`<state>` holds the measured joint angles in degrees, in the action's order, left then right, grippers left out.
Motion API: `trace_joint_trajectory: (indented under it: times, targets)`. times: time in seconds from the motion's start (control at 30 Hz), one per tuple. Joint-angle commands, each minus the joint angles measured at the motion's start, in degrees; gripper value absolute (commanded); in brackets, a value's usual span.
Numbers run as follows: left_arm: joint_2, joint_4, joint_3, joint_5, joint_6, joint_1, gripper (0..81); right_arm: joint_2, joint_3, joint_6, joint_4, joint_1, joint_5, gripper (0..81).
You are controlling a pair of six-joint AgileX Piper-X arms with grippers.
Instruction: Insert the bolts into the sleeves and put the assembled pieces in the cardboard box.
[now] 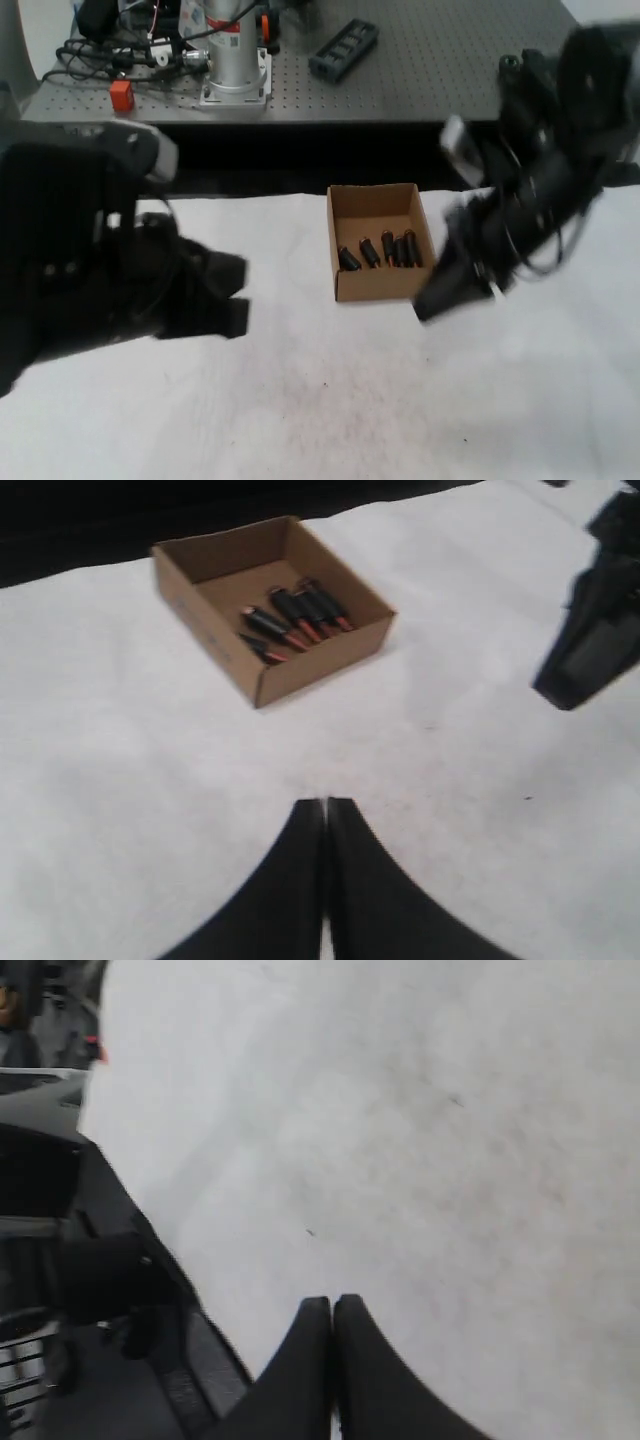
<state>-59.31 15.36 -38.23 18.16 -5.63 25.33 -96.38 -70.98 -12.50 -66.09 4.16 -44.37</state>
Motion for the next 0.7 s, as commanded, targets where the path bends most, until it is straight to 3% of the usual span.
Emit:
trace_joint_trajectory:
  times: [0.0, 0.2, 0.37, 0.47, 0.67]
  targets:
    - [6.71, 9.57, -0.21, -8.33, 2.75, 0.09, 0.6, 6.48, 7.49, 1.58, 6.52, -0.15, 6.48, 1.6]
    - [18.2, 11.57, 6.55, -16.38, 0.54, 0.09, 0.6, 23.52, 27.19, 13.1, 28.53, -0.15, 22.73, 1.6]
    - [27.97, 11.57, 15.47, -18.16, -4.58, 0.09, 0.6, 38.86, 40.49, 16.49, 35.97, -0.15, 33.89, 1.6]
    - [32.94, 12.23, 19.1, -18.16, -6.36, 0.09, 0.6, 46.18, 46.35, 17.98, 37.05, -0.15, 37.67, 1.6]
    - [38.45, 16.6, 22.69, -17.74, -11.2, 0.09, 0.6, 55.05, 54.36, 23.4, 41.22, -0.15, 38.4, 1.6]
